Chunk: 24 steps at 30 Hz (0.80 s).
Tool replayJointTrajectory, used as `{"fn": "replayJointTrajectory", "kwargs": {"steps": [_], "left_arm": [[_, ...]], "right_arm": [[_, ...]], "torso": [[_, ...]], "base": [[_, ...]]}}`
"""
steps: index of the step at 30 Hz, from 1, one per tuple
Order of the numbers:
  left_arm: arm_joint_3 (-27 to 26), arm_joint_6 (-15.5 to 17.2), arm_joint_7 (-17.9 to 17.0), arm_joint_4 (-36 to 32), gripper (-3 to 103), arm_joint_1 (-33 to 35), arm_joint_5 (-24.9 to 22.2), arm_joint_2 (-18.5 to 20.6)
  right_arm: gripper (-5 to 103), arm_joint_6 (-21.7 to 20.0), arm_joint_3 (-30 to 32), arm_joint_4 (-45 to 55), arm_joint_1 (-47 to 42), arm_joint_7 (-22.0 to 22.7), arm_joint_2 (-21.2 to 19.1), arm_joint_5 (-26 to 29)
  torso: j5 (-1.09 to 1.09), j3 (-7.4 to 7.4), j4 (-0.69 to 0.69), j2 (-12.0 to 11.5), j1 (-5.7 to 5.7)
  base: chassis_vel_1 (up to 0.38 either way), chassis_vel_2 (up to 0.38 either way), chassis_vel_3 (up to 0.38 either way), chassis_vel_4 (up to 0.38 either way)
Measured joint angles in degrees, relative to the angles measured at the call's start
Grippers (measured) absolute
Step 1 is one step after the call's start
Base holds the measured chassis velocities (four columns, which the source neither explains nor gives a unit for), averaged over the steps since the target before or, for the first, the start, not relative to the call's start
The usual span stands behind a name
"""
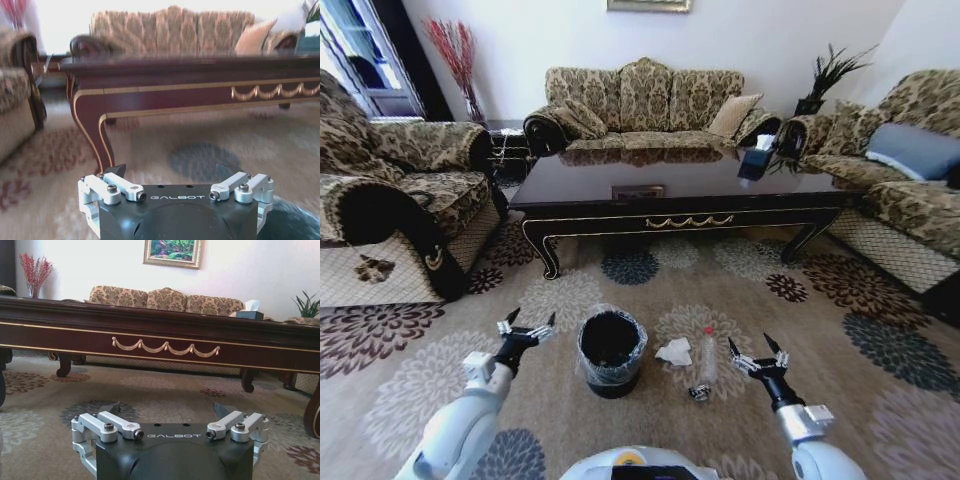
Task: Move to the front of the table and pick up the trash from the floor, then place it into the trash bin.
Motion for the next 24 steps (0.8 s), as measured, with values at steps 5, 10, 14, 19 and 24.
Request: {"fn": "replayJointTrajectory", "kwargs": {"steps": [5,10,14,19,24], "left_arm": [[3.1,14.3,-9.8,-2.9,100,-3.7,-13.9,1.4],[5.1,18.0,-14.7,-2.0,100,-7.5,-23.6,2.5],[7.7,18.3,-20.3,0.2,101,-10.6,-29.5,2.8],[10.2,18.3,-23.2,4.1,96,-13.7,-32.1,2.4],[13.4,18.0,-26.6,9.7,103,-17.4,-37.0,0.2]], "right_arm": [[100,0.1,-0.5,-0.8,0.6,-0.1,-0.5,0.4],[100,0.1,-0.2,-0.8,0.2,-0.3,-0.5,0.9],[100,0.1,-0.1,-0.7,0.2,-0.3,-0.6,1.0],[100,0.0,-0.1,-0.6,0.2,-0.3,-0.4,0.8],[100,-0.2,-0.1,-0.5,0.0,-0.1,-0.2,0.4]], "torso": [[0.0,0.0,0.01,0.0,0.0],[0.0,0.0,0.01,0.0,0.0],[0.0,0.01,0.0,0.0,0.0],[0.0,0.0,0.01,0.0,0.0],[0.0,0.01,0.01,0.0,0.0]], "base": [[0.0,0.0,0.0,0.0],[0.0,0.0,0.0,0.0],[0.0,0.0,0.0,0.0],[0.0,0.0,0.0,0.0],[0.0,0.0,0.0,0.0]]}}
